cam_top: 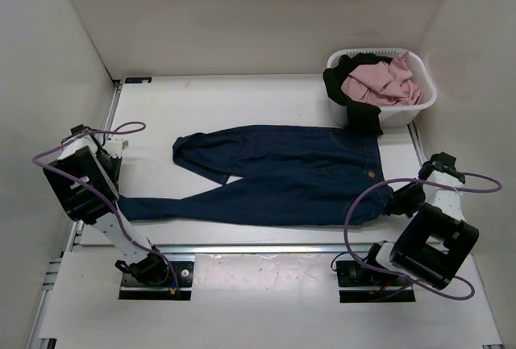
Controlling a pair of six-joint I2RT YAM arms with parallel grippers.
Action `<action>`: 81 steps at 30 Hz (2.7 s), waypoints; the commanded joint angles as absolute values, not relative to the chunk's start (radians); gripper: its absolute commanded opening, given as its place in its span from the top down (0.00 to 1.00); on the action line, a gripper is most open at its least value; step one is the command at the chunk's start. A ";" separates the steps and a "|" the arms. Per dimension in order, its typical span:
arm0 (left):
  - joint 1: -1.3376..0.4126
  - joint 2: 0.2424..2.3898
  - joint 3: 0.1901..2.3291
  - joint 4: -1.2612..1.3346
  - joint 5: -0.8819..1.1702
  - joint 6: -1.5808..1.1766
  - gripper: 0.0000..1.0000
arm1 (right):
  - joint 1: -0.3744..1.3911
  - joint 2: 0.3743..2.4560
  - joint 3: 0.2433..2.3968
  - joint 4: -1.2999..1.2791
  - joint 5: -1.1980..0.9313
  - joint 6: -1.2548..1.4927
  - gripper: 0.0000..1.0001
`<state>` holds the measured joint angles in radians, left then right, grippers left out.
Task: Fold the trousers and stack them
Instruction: Flatten the trousers out
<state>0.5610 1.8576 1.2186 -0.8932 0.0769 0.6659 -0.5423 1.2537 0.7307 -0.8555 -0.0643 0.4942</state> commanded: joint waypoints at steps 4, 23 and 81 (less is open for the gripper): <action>0.598 1.623 1.224 -0.870 0.026 0.704 0.86 | -0.546 1.276 0.804 -0.854 -0.104 0.503 1.00; 0.715 1.094 0.702 -1.002 -0.255 0.896 0.30 | -0.555 1.316 0.813 -0.845 -0.126 0.503 1.00; 0.798 1.086 0.565 -0.611 -0.081 1.126 0.71 | -0.877 1.262 0.813 -0.911 -0.038 0.614 1.00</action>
